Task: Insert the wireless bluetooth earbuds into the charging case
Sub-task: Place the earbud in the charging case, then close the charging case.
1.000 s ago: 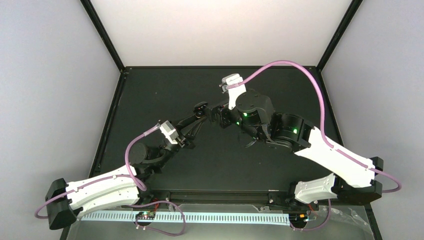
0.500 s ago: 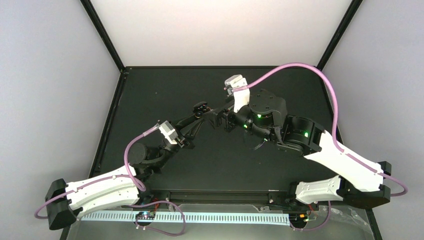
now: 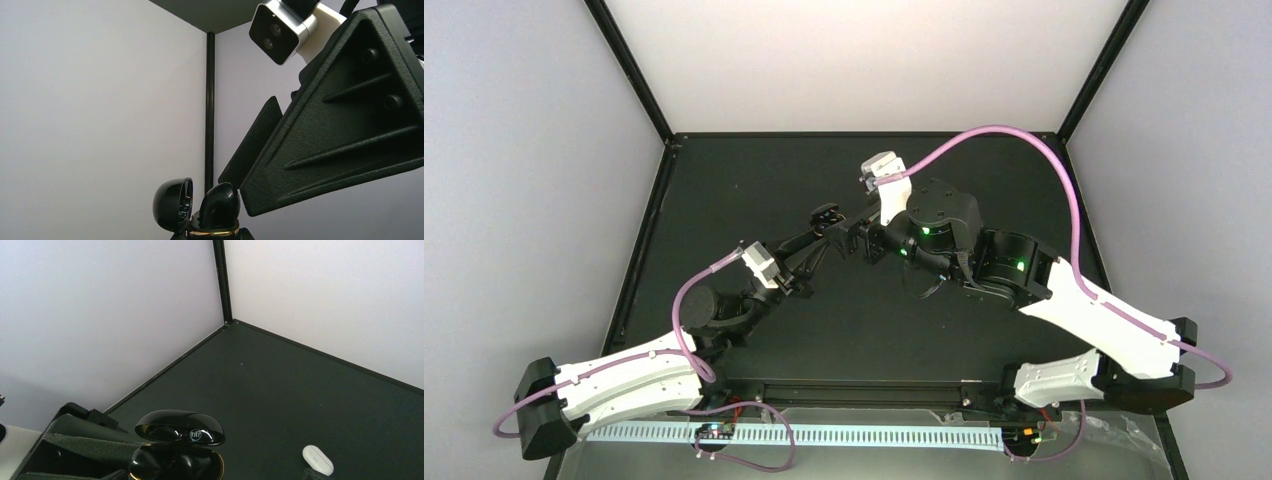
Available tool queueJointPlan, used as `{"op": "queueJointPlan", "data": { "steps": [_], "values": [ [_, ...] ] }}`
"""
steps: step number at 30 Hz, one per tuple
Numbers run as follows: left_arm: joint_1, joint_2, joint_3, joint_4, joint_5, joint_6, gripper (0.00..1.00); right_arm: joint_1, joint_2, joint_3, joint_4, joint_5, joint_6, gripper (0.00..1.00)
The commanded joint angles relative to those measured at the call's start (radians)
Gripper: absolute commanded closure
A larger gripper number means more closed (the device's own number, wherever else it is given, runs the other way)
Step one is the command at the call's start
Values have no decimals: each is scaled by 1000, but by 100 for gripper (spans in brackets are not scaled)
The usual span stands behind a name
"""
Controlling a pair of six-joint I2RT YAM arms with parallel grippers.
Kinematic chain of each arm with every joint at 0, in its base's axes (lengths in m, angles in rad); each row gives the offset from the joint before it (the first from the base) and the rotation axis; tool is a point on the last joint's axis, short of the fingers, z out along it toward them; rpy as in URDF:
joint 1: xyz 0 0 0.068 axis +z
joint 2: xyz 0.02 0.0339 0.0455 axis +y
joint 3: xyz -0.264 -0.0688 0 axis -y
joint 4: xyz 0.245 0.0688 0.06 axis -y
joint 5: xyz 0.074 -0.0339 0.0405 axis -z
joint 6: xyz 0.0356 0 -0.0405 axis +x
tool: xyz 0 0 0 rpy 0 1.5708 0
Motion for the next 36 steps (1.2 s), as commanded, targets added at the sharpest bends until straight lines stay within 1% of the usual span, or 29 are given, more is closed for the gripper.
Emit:
{"op": "queueJointPlan", "data": {
  "steps": [1, 13, 19, 24, 27, 29, 32, 36],
  "values": [
    [-5, -12, 4, 14, 15, -12, 98, -5, 6, 6, 2, 55, 5, 9],
    [-5, -15, 1, 18, 13, -12, 98, -8, 13, 7, -7, 89, 14, 9],
    [-5, -16, 3, 17, 14, -12, 98, -9, 8, 11, -12, 75, 16, 9],
    [-5, -21, 3, 17, 13, -10, 98, -9, -51, -6, 26, 10, -3, 9],
    [-5, -35, 0, 11, 22, -10, 98, -9, -113, -47, 57, 16, -21, 9],
    [-3, -56, -7, 8, 74, -13, 98, -9, -154, -82, 66, 47, -41, 9],
    [-4, -95, -4, -44, 252, -22, 98, -9, -206, -121, 49, 81, -79, 9],
    [-4, -134, 20, -133, 446, -78, 98, -8, -268, -189, 23, 27, -123, 9]
  ]
}}
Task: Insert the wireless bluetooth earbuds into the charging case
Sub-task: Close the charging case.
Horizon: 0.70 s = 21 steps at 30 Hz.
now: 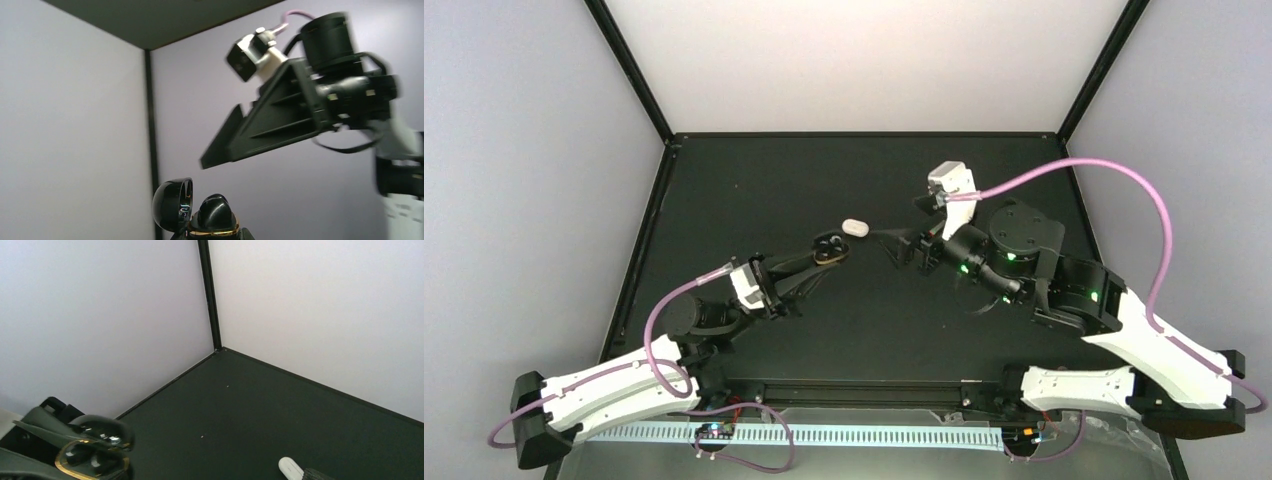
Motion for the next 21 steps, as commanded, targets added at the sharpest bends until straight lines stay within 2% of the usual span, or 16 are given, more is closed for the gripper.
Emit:
{"op": "queueJointPlan", "data": {
  "steps": [1, 8, 16, 17, 19, 21],
  "values": [
    [-4, -40, 36, -80, 273, -70, 98, -3, -47, -70, -21, -39, -69, 9],
    [-5, -6, 86, -107, 447, -125, 98, -3, -55, -128, -15, -82, -72, 9],
    [-4, 73, 116, -37, 482, -169, 98, -13, -80, -194, 41, -9, -84, 8],
    [-4, 81, 120, -37, 483, -171, 98, -41, -65, -181, 15, -11, -56, 8],
    [-3, 98, 127, -32, 487, -181, 98, -136, -54, -175, -20, -110, 4, 8],
    [-3, 113, 126, -18, 491, -190, 98, -209, -87, -225, 24, -211, 49, 8]
  ]
}}
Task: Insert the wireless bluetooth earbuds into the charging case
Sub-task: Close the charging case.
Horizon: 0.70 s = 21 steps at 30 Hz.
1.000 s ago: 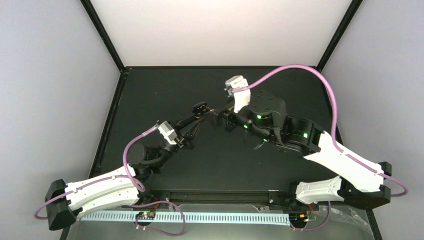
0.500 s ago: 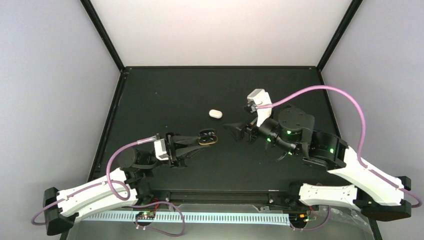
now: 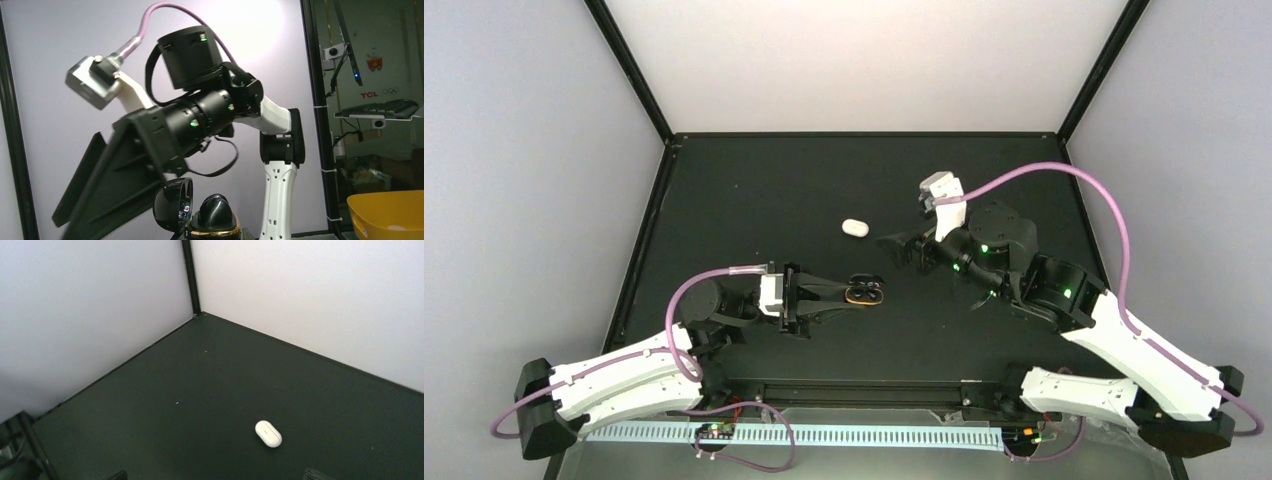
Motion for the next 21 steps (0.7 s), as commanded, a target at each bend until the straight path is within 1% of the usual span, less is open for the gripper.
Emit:
{"op": "queueJointPlan", "data": {
  "steps": [1, 3, 5, 9, 13, 17, 21],
  "values": [
    [-3, 29, 44, 71, 34, -39, 98, -138, -48, -71, 50, -170, 103, 8],
    [-2, 52, 45, 93, 31, -45, 99, -164, -74, -107, 86, -227, 121, 8],
    [0, 76, 46, 132, 22, -55, 98, -170, -84, -120, 95, -241, 128, 8],
    [11, 104, 40, 187, -19, -68, 98, -172, -105, -126, 85, -227, 115, 8],
    [27, 96, 30, 207, -46, -78, 99, -173, -141, -135, 73, -189, 94, 8],
    [42, 57, 23, 180, -46, -78, 98, -173, -150, -144, 74, -210, 71, 8],
    [43, -17, 16, 95, -26, -54, 98, -173, -145, -146, 91, -278, 63, 8]
  ]
}}
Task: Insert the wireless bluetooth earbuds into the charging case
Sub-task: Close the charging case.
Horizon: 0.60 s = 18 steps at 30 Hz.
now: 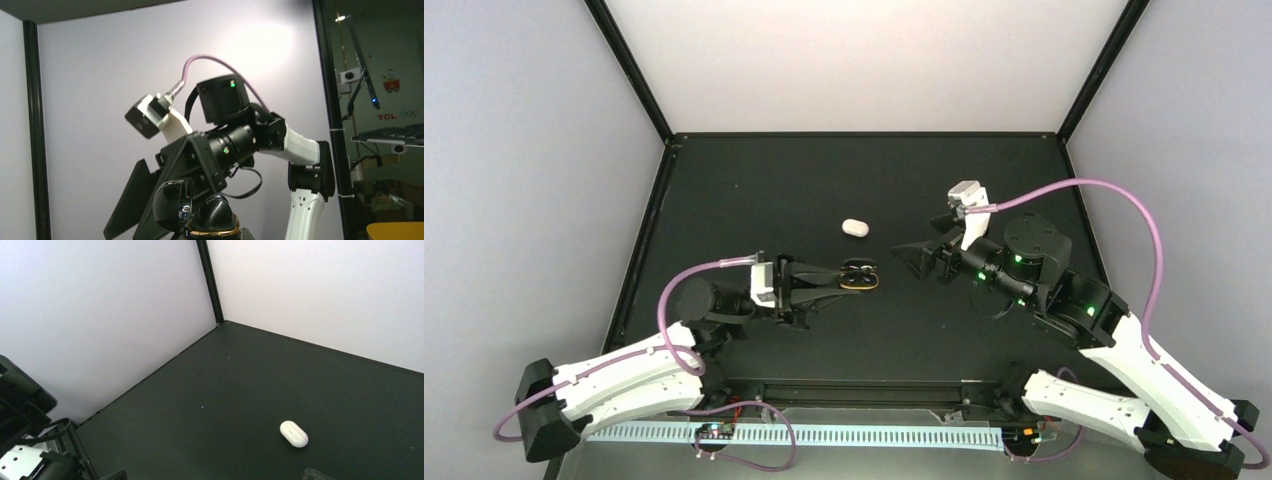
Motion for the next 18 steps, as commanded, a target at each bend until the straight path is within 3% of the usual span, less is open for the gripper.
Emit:
{"op": "queueJointPlan", "data": {
  "steps": [1, 10, 18],
  "values": [
    [7, -91, 16, -62, 19, 22, 99, -7, 2, -15, 40, -91, -25, 8],
    [7, -248, 9, -226, 72, 94, 99, -5, 37, 26, 96, -379, -4, 8],
    [7, -255, 52, -311, 182, 115, 98, 9, 110, 96, 106, -392, 53, 8]
  ]
}}
